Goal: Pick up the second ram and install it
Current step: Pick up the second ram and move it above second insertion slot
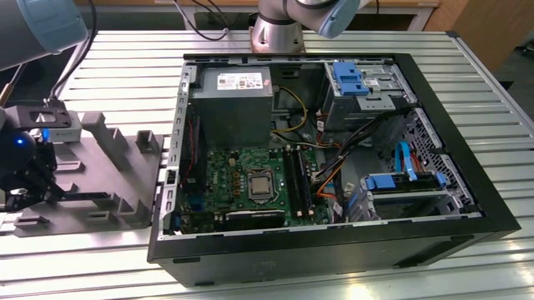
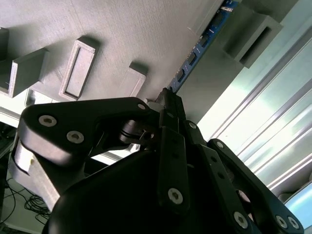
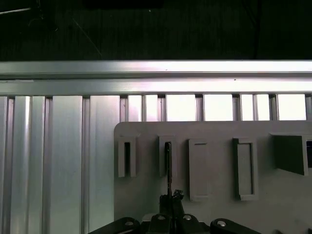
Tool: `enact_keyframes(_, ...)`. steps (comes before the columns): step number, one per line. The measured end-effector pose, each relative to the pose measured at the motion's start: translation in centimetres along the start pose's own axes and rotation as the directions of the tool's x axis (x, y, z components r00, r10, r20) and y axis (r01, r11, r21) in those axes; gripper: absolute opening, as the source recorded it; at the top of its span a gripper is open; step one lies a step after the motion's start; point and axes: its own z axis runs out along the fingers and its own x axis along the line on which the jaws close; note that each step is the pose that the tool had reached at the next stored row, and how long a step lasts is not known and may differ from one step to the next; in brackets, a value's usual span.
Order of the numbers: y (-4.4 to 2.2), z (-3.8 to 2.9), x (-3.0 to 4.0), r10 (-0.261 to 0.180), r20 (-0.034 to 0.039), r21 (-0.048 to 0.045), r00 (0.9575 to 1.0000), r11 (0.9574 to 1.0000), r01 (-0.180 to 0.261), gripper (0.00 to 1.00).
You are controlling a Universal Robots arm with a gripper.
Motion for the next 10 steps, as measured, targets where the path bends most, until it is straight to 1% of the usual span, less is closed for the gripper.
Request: enact_keyframes(10, 0.02, -0.43, -0.01, 0.0, 0.0002, 0.0001, 1.0, 1.0, 0.0, 0.12)
